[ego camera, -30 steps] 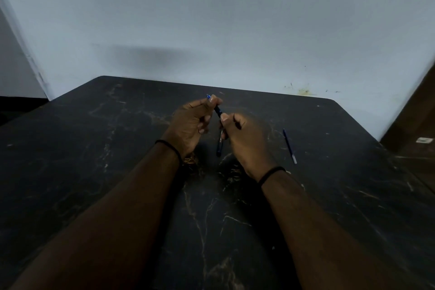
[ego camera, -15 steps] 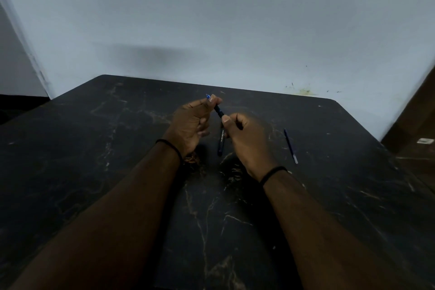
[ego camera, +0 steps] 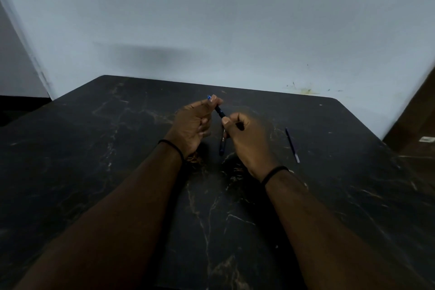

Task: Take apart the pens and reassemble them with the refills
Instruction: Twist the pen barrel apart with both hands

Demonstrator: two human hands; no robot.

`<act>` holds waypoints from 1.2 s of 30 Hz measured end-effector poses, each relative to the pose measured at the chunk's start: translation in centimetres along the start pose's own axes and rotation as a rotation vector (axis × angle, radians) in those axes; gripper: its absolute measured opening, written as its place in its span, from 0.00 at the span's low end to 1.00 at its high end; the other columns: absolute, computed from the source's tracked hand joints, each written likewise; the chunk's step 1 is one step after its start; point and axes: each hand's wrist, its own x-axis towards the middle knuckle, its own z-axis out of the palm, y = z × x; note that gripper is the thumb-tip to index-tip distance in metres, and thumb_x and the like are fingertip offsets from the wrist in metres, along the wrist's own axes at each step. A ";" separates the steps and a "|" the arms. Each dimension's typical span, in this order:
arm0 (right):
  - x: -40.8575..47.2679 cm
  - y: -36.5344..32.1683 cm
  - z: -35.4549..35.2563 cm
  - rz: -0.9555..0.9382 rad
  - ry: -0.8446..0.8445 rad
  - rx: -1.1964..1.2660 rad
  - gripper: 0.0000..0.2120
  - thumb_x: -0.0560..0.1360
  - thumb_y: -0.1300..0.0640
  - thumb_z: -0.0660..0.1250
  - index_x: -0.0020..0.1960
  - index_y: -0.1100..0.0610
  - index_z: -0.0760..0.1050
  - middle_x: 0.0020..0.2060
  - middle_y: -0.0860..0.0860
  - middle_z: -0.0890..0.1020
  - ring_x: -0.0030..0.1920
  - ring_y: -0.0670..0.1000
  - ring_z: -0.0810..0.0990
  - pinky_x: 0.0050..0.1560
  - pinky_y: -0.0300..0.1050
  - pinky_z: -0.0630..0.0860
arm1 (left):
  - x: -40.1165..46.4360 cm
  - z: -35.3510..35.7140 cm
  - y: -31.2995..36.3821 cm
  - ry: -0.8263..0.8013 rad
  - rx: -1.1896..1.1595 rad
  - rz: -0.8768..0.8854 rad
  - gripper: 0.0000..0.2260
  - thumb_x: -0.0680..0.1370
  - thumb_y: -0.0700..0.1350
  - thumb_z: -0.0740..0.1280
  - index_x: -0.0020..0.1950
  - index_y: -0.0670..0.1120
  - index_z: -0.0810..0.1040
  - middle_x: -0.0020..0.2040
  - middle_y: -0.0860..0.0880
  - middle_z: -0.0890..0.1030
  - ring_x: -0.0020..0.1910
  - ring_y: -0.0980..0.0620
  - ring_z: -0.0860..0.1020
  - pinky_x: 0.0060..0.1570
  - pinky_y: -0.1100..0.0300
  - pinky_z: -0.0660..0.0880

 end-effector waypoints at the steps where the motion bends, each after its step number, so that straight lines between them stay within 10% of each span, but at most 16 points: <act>1: 0.0 0.0 0.1 -0.004 0.005 0.018 0.09 0.78 0.52 0.68 0.42 0.56 0.76 0.37 0.57 0.83 0.36 0.53 0.80 0.42 0.52 0.77 | 0.0 0.0 0.0 -0.002 0.002 0.000 0.09 0.78 0.49 0.67 0.47 0.45 0.83 0.24 0.52 0.64 0.20 0.57 0.59 0.26 0.60 0.52; 10: 0.2 -0.2 0.4 0.072 0.028 0.019 0.19 0.78 0.45 0.57 0.36 0.51 0.78 0.33 0.49 0.83 0.33 0.47 0.81 0.38 0.48 0.76 | 0.1 0.1 -0.2 -0.021 0.030 -0.009 0.09 0.79 0.49 0.67 0.48 0.45 0.83 0.25 0.52 0.65 0.20 0.58 0.59 0.25 0.60 0.53; 21: 0.1 0.2 0.3 -0.007 0.030 0.017 0.09 0.78 0.52 0.67 0.41 0.53 0.78 0.35 0.51 0.83 0.39 0.51 0.82 0.44 0.52 0.79 | -0.2 -0.1 0.0 -0.018 0.037 -0.002 0.09 0.78 0.49 0.67 0.49 0.44 0.82 0.26 0.52 0.65 0.21 0.57 0.59 0.26 0.59 0.53; 29: 0.2 -0.3 0.2 0.058 0.004 -0.077 0.24 0.78 0.42 0.55 0.43 0.59 0.80 0.38 0.56 0.84 0.41 0.56 0.82 0.49 0.59 0.78 | -0.1 0.2 -0.1 -0.011 0.029 -0.002 0.09 0.78 0.49 0.67 0.48 0.45 0.83 0.25 0.52 0.64 0.20 0.57 0.59 0.27 0.59 0.52; 36: -0.3 0.0 0.0 0.028 -0.046 0.030 0.09 0.78 0.49 0.66 0.41 0.50 0.73 0.33 0.51 0.85 0.26 0.45 0.76 0.29 0.44 0.73 | 0.0 -0.1 -0.1 -0.017 0.040 0.003 0.09 0.76 0.50 0.68 0.47 0.45 0.83 0.25 0.52 0.65 0.21 0.57 0.60 0.24 0.61 0.55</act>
